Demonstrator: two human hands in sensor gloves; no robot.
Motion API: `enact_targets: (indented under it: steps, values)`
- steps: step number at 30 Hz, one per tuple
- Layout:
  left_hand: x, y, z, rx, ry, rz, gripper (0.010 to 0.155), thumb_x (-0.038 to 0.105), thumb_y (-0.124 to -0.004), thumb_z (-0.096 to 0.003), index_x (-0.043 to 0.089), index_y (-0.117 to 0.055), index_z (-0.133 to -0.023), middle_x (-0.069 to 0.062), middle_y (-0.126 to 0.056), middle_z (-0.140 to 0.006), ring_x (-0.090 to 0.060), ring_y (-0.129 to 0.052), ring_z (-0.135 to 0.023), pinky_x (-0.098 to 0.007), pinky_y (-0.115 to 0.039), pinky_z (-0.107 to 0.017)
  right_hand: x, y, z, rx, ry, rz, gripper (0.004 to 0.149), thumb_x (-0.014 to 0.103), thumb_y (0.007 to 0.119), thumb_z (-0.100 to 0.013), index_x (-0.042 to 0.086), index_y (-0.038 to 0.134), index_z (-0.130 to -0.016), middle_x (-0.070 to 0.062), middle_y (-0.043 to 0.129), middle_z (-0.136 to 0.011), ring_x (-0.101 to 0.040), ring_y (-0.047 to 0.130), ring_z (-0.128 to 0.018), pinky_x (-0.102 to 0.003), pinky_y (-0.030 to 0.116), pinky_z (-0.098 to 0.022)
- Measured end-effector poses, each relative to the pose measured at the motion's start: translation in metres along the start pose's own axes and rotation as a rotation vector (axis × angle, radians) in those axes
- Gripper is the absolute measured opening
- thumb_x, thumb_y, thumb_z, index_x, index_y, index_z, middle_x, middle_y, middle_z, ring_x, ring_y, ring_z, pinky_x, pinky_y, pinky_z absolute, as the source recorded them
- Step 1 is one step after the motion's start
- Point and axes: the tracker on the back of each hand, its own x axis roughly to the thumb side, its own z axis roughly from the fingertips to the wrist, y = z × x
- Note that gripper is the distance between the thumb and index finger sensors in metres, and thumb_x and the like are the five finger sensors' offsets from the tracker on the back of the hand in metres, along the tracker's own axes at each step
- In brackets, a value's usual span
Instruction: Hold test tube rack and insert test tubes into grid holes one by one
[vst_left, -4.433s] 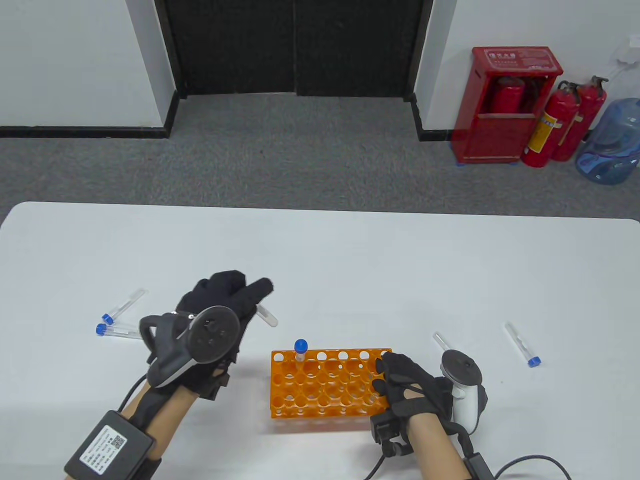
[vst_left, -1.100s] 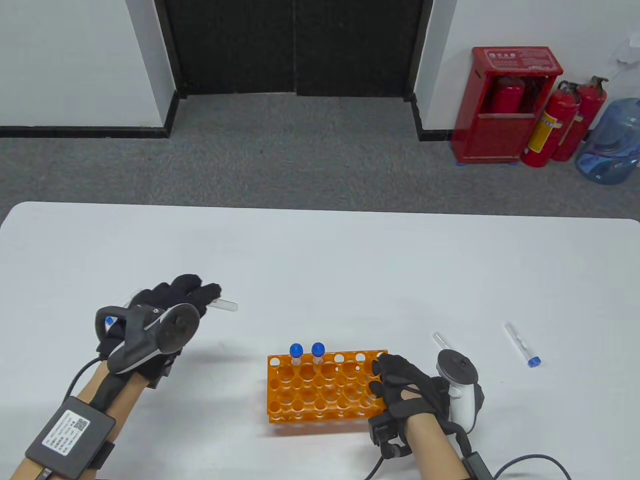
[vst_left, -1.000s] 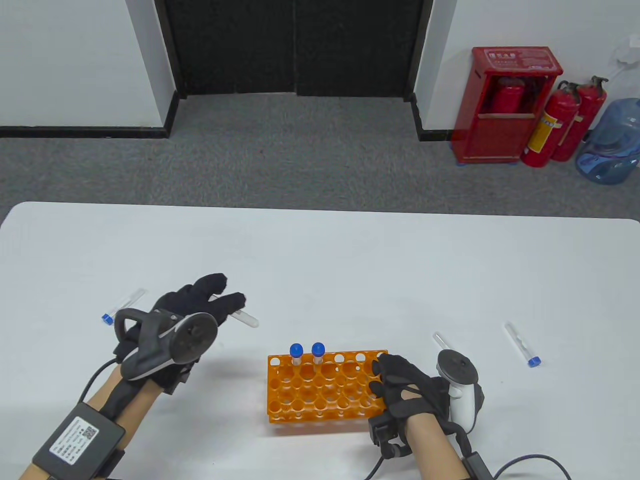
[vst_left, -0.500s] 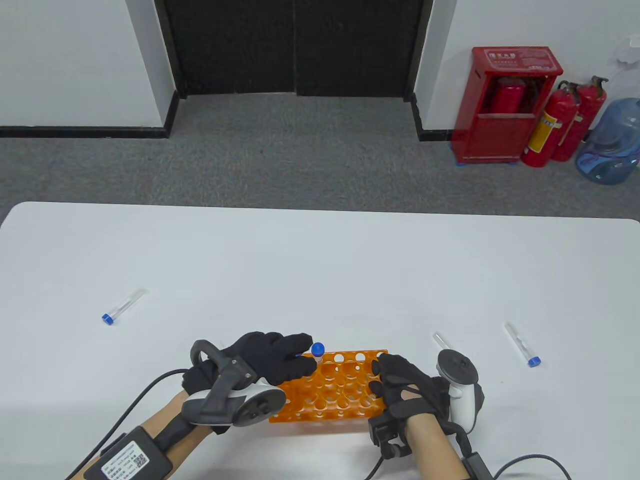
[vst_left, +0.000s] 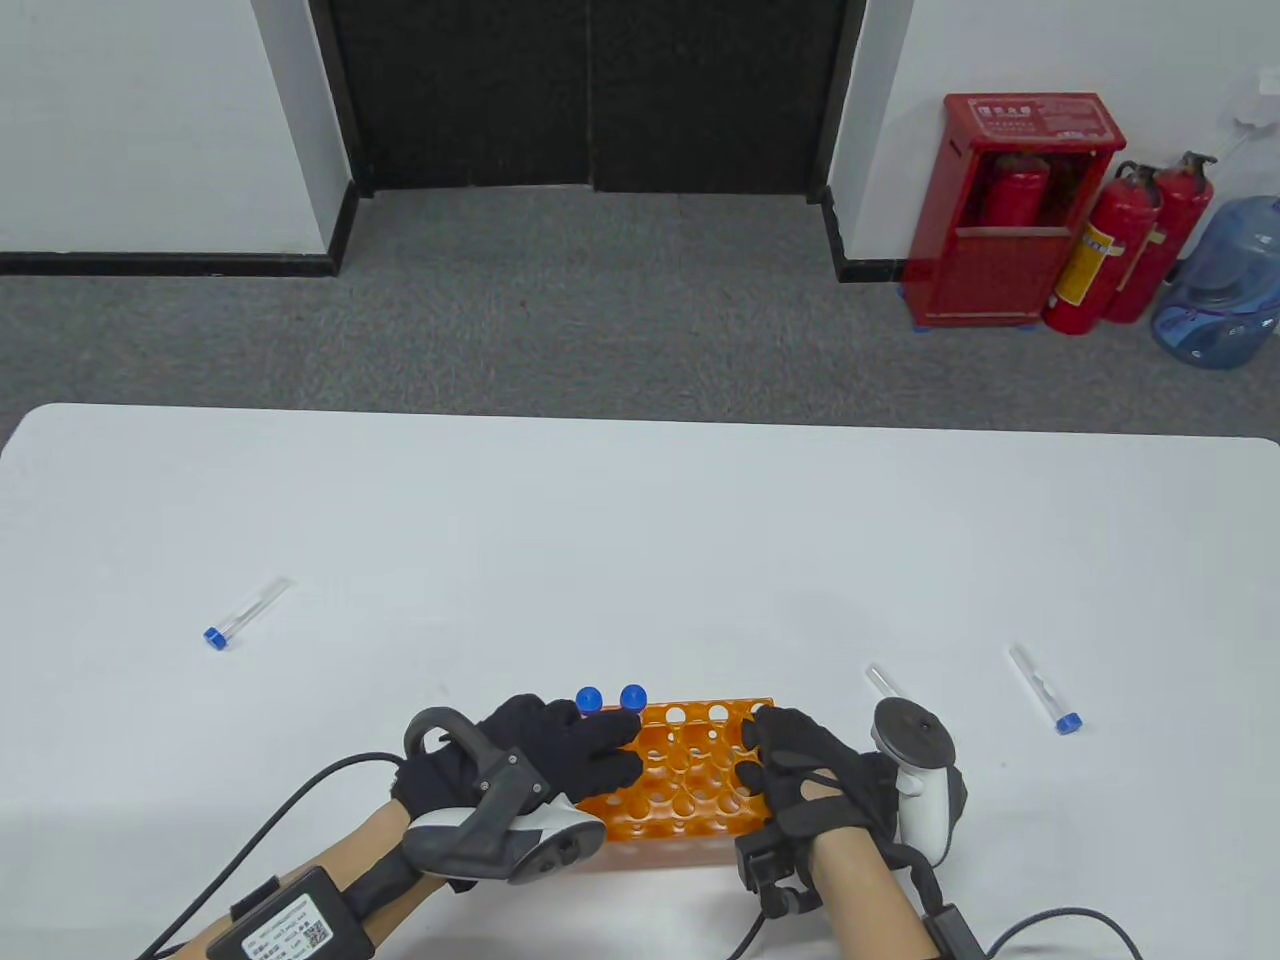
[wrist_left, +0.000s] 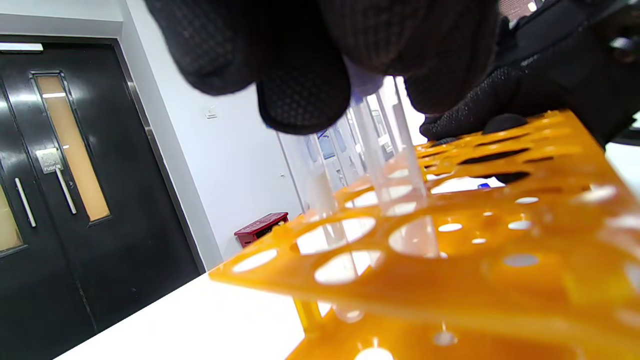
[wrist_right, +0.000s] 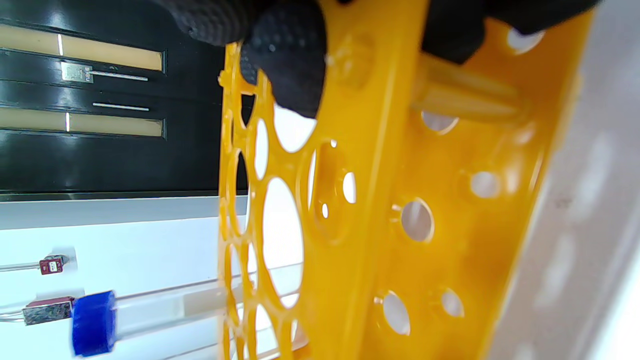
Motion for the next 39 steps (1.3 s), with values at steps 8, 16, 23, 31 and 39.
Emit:
enact_targets:
  steps: [8,16,23,31,39]
  values:
    - [0.006,-0.008,0.002,-0.005,-0.009,-0.051,0.047,0.039,-0.082,-0.0355,0.064,-0.082,-0.075,0.035,-0.078,-0.096,-0.007,-0.108,-0.053,-0.023,-0.095,-0.039,0.000,0.000,0.000,0.002,0.003,-0.003,0.048,0.046,0.062,-0.044,0.018,0.080,-0.078,0.003,0.098,-0.044,-0.019,0.093,-0.022,-0.044,0.079,-0.016]
    - [-0.006,-0.005,0.008,-0.038,0.022,0.002,0.056,0.051,-0.076,-0.0342,0.065,-0.065,-0.087,0.031,-0.055,-0.109,-0.011,-0.104,-0.061,-0.029,-0.092,-0.048,-0.001,0.000,0.000,0.003,0.006,-0.004,0.048,0.046,0.062,-0.044,0.018,0.080,-0.078,0.003,0.098,-0.044,-0.019,0.093,-0.022,-0.044,0.079,-0.016]
    - [-0.097,0.021,0.030,0.372,0.311,-0.186,0.061,0.061,-0.063,-0.0362,0.059,-0.048,-0.095,0.024,-0.047,-0.110,-0.016,-0.085,-0.090,-0.039,-0.078,-0.067,-0.001,-0.001,-0.001,-0.002,0.012,-0.002,0.048,0.046,0.062,-0.044,0.018,0.080,-0.078,0.003,0.098,-0.044,-0.019,0.093,-0.022,-0.044,0.079,-0.016]
    - [-0.250,-0.087,0.063,-0.327,0.979,-0.052,0.067,0.061,-0.070,-0.0358,0.056,-0.049,-0.099,0.024,-0.049,-0.113,-0.021,-0.066,-0.108,-0.050,-0.066,-0.078,-0.001,-0.002,0.000,-0.009,0.012,-0.005,0.048,0.046,0.062,-0.044,0.018,0.080,-0.078,0.003,0.098,-0.044,-0.019,0.093,-0.022,-0.044,0.079,-0.016]
    - [-0.282,-0.183,0.131,-0.643,1.263,0.026,0.065,0.056,-0.075,-0.0359,0.054,-0.055,-0.097,0.023,-0.057,-0.110,-0.019,-0.071,-0.106,-0.050,-0.068,-0.077,-0.002,-0.003,0.000,-0.007,0.020,-0.003,0.048,0.046,0.062,-0.044,0.018,0.080,-0.078,0.003,0.098,-0.044,-0.019,0.093,-0.022,-0.044,0.079,-0.016]
